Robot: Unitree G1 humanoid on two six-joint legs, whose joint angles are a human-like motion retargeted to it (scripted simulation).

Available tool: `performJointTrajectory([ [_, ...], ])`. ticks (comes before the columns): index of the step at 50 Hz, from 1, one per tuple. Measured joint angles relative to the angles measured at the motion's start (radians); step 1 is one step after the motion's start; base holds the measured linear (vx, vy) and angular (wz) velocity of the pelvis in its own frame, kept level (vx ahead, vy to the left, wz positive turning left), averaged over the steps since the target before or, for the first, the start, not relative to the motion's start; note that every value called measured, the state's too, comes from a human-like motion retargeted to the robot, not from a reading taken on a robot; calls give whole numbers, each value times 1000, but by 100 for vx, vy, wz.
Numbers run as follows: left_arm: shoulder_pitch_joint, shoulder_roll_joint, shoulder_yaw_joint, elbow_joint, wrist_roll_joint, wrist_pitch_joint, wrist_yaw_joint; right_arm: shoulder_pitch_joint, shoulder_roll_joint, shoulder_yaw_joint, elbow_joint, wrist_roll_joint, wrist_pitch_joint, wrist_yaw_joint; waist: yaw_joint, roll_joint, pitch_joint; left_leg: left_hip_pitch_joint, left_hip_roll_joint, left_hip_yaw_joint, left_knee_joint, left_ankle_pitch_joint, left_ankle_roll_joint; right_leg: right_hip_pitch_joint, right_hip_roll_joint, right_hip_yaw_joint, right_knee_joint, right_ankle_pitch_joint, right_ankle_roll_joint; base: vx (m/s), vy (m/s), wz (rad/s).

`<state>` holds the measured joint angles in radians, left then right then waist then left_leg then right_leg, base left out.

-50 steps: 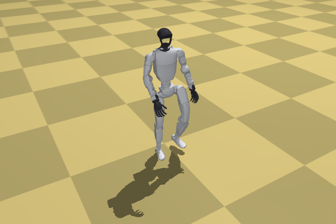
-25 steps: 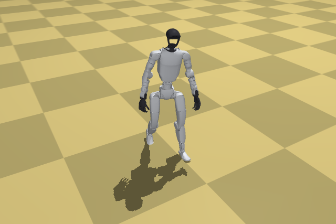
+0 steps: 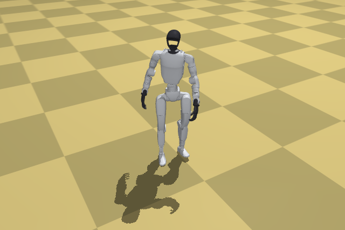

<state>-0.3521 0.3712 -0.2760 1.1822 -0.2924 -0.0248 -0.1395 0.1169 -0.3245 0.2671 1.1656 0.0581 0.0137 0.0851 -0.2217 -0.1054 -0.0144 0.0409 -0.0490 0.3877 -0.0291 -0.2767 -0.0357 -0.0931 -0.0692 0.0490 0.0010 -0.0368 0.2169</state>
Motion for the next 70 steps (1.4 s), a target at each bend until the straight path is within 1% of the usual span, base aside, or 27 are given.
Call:
performJointTrajectory([
  [3, 9, -21, -45, 0, 37, 12, -11, -15, -10, -21, -10, 20, 8, -6, -18, 17, -14, 8, 4, 96, 44, -29, 17, 3, 9, 97, -17, 2, 41, 19, 1, -172],
  [4, 13, -26, -60, 1, 54, 15, -15, -16, -13, -28, -13, 24, 10, -8, -27, 24, -19, 15, 14, 128, 57, -36, 18, 8, 20, 125, -23, 3, 45, 21, -9, -169],
  [9, 24, -49, -119, 22, 159, 17, -37, -5, -33, -69, -11, 28, 20, -17, -78, 62, -35, 67, 67, 272, 99, -52, 8, 48, 90, 251, -57, 15, 45, 21, -18, -157],
  [13, 22, -64, -138, 46, 232, 9, -43, 20, -57, -111, 5, 18, 27, -27, -122, 92, -47, 113, 79, 365, 97, -49, 6, 74, 117, 340, -85, 29, 45, 16, -11, -138],
  [14, 14, -68, -140, 55, 244, 19, -41, 22, -66, -115, 10, 33, 41, -56, -127, 98, -49, 123, 84, 392, 88, -45, -22, 76, 133, 354, -88, 32, 45, 16, -29, -117],
  [15, 2, -72, -142, 65, 255, 34, -40, 22, -74, -116, 14, 58, 62, -97, -130, 103, -51, 132, 90, 421, 75, -39, -63, 75, 155, 364, -88, 35, 45, 15, -27, -114],
  [20, -11, -86, -123, 74, 266, 38, -27, 49, -100, -164, 30, 58, 87, -118, -166, 131, -58, 165, 76, 520, 80, -24, -51, 77, 157, 470, -88, 31, 45, 8, 1, -123],
  [26, -7, -95, -102, 62, 256, 30, -32, 75, -124, -203, 29, 49, 91, -97, -192, 154, -69, 192, 60, 617, 104, -15, -28, 77, 156, 585, -88, 31, 45, 5, 6, -114],
  [31, -5, -109, -112, 64, 277, 25, -57, 94, -135, -219, 14, 55, 87, -73, -218, 176, -83, 206, 47, 662, 114, -8, -8, 73, 154, 651, -88, 32, 45, 4, 7, -78],
  [37, -20, -137, -143, 66, 313, 26, -89, 125, -132, -235, 5, 72, 90, -49, -255, 200, -113, 201, 32, 672, 129, -3, 14, 65, 133, 684, -88, 21, 45, 4, 10, -24],
  [42, -31, -159, -161, 34, 315, 28, -109, 147, -121, -248, 22, 75, 99, -28, -260, 216, -140, 195, 27, 655, 137, -1, 26, 63, 119, 682, -88, 12, 45, 6, 8, 11],
  [48, -22, -166, -175, -29, 293, 28, -130, 150, -120, -251, 43, 61, 106, -11, -244, 233, -166, 197, 25, 626, 126, 3, 22, 67, 114, 658, -88, 12, 45, 7, 7, 22],
  [53, -3, -154, -186, -53, 300, 31, -126, 136, -143, -251, 18, 49, 98, -24, -230, 252, -185, 192, 24, 595, 106, 9, 10, 63, 112, 626, -88, 16, 45, 6, 8, 32],
  [62, 30, -148, -169, 16, 308, 49, -67, 101, -187, -250, -59, 50, 81, -76, -215, 270, -212, 158, 23, 488, 90, 9, 5, 51, 85, 500, -87, 19, 45, 5, 10, 67],
  [66, 41, -153, -143, 42, 261, 66, -34, 66, -183, -236, -24, 34, 93, -87, -192, 256, -218, 130, 18, 413, 103, 6, 18, 39, 60, 421, -62, 5, 45, 5, 12, 109],
  [70, 54, -152, -121, 34, 198, 79, -1, 19, -165, -201, 51, 1, 114, -91, -142, 223, -214, 95, 9, 332, 136, 12, 44, 35, 21, 334, -38, -11, 45, 4, 12, 122],
])
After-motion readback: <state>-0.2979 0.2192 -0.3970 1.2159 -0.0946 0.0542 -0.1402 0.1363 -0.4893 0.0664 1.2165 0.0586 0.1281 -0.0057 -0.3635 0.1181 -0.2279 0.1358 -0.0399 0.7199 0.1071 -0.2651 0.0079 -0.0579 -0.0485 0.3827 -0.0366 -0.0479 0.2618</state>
